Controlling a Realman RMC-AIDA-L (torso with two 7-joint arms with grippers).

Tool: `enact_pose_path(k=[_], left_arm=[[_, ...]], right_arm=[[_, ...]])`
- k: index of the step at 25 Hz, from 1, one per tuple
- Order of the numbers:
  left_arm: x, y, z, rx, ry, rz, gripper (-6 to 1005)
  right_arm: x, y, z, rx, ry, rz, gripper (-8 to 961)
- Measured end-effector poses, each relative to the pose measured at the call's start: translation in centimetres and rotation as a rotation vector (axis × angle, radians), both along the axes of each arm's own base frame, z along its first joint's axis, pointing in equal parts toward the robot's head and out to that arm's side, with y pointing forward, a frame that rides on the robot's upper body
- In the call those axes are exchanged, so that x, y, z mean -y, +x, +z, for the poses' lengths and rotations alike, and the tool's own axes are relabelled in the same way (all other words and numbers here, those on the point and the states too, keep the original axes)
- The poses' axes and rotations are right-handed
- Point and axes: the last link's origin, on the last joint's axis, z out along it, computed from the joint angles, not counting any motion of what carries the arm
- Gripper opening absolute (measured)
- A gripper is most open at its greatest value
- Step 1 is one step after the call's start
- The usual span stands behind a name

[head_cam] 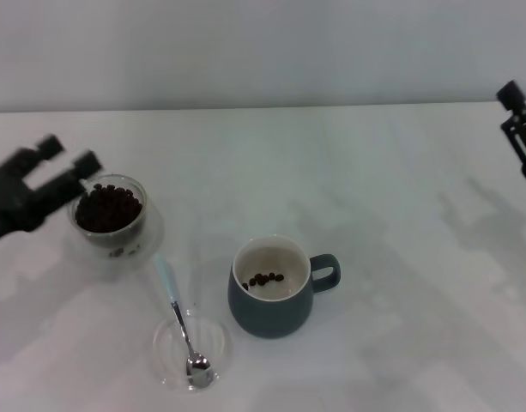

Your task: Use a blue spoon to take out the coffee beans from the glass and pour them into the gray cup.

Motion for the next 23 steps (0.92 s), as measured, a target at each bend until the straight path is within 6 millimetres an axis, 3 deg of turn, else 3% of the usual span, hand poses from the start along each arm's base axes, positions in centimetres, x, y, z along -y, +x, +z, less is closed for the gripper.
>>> enact_pose_path(k=[15, 23], left_arm=[[2.6, -6.0, 4.7, -0.040, 0.380, 0.198, 871], [3.0, -7.3, 5.0, -0.068, 0.418, 0.263, 871]], right_arm=[[-0.9, 0.4, -0.1, 0.013, -0.004, -0.043, 566], [-1.7, 0.0, -0.6, 0.021, -0.022, -0.050, 566]])
